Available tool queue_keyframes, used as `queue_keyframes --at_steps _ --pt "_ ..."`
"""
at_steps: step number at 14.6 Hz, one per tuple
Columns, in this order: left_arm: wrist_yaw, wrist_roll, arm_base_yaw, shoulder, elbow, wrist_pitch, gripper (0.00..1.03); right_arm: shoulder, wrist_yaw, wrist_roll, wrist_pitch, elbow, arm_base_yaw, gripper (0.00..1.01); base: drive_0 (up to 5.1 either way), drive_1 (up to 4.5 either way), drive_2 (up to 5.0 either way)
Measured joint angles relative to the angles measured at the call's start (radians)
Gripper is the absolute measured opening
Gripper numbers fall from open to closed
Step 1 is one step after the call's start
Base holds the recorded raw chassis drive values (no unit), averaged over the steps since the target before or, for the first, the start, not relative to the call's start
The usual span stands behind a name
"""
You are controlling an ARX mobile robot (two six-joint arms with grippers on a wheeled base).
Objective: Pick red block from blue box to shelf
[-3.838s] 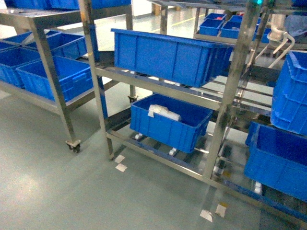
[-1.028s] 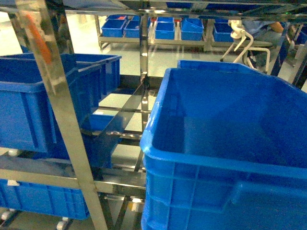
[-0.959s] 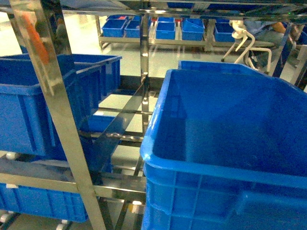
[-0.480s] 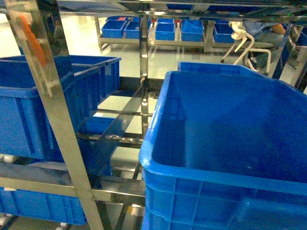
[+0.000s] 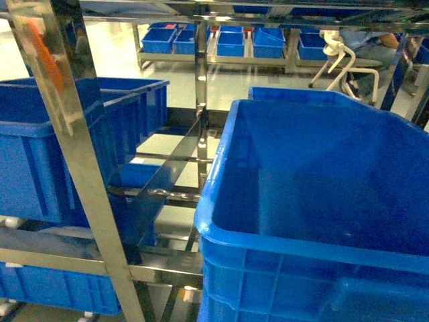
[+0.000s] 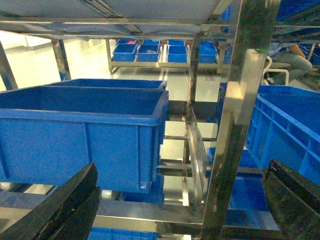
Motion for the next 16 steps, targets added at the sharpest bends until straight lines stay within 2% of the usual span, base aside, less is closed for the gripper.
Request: queue_keyframes --at_steps 4,6,10,12,16 --pt "0.000 0.000 0.000 0.000 0.000 0.000 0.98 0.074 -0.039 0.037 -0.034 0.029 0.001 0.29 0.0 0.00 0.0" --pt "0.000 0.000 0.000 0.000 0.000 0.000 0.98 0.063 -0.045 0.044 -0.040 0.035 0.017 0.29 0.0 0.00 0.0" --pt "0.000 0.000 0.000 0.000 0.000 0.000 0.98 0.017 -0.026 0.051 -0.082 0.007 0.066 0.29 0.0 0.00 0.0" --pt "0.000 0.000 0.000 0.000 0.000 0.000 0.98 0.018 -0.023 0.055 -0.097 -0.015 0.076 0.29 0.0 0.00 0.0" --pt "0.000 0.000 0.000 0.000 0.000 0.000 0.98 0.080 -0.021 0.061 -0.056 -0.034 0.093 0.29 0.0 0.00 0.0"
